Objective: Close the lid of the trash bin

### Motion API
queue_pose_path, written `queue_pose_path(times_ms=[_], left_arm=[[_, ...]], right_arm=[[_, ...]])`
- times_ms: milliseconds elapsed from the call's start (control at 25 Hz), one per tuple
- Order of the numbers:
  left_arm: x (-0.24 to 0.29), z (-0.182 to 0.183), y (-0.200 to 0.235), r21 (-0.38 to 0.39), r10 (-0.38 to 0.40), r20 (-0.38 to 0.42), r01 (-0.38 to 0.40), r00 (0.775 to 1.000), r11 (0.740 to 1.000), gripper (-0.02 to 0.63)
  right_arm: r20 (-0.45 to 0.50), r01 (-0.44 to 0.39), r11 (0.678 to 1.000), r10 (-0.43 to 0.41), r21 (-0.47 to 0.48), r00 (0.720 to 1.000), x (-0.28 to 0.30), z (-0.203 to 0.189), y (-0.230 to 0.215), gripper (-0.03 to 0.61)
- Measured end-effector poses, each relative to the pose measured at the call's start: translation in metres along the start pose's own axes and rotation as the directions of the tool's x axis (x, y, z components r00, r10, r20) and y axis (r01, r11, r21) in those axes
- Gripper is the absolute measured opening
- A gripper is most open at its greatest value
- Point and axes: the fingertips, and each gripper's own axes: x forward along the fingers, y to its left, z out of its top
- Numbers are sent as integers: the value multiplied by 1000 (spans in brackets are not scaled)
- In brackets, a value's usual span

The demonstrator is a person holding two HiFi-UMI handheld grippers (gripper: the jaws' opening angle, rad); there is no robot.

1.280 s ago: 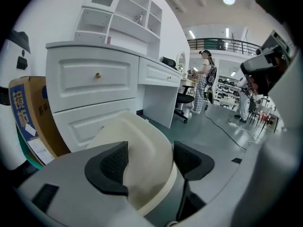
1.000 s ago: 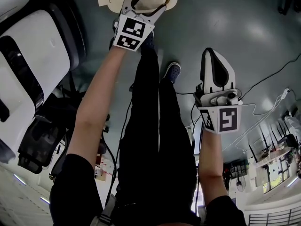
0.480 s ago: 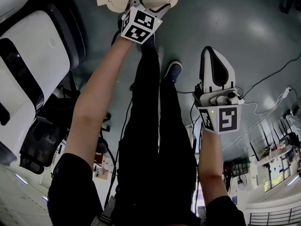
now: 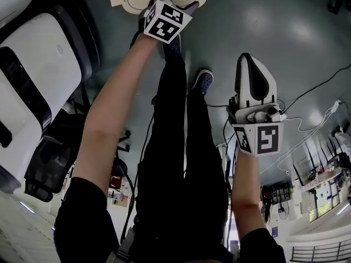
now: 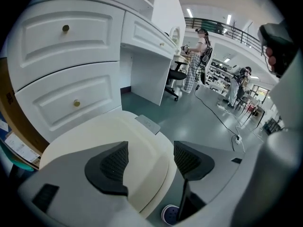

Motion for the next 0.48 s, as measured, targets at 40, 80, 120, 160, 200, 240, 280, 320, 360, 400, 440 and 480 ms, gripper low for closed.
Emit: queue_pose_path(times_ms=[40,80,120,160,200,240,280,320,360,400,440,480], left_arm=[[1,0,0,-13,-6,-3,6,1000,1000,310],[2,0,0,-26,-15,-8,15,1000,1000,310],[3,-1,-1,-36,-26,-16,26,1000,999,310],[3,-3,-1,-40,-37,-27,36,999,999,310],[4,-4,-1,-38,-45,-39,43,998,998,310],[5,-5,-1,-29,-47,-50,46,998,999,308],[5,-5,-1,-18,-47,-55,46,997,999,310],[6,-4,-2,-11,-45,-56,45,997,999,308],[6,-4,-2,-10,-43,-53,43,998,999,309],[6,-4,-1,-12,-40,-49,39,998,999,308],[7,-5,-1,-16,-37,-48,36,998,999,308],[7,-5,0,-19,-34,-50,33,998,999,309]], right_arm=[[0,2,1000,-2,1,1000,-1,-1,-1,6],[0,4,1000,-4,2,1000,-1,-2,-1,6],[-1,5,1000,-5,4,1000,-1,-3,-1,6],[-1,5,1000,-5,5,1000,-1,-4,-1,6],[-2,5,1000,-5,7,1000,-2,-5,-1,6],[-3,5,1000,-5,9,1000,-2,-5,0,6],[-3,5,1000,-5,11,1000,-3,-5,0,6],[-2,5,1000,-5,13,1000,-3,-6,0,6],[-3,5,1000,-4,15,1000,-3,-6,1,6],[-4,4,1000,-4,17,1000,-3,-7,1,6],[-6,3,1000,-3,18,1000,-3,-8,1,6],[-7,3,1000,-3,19,1000,-2,-9,2,6]])
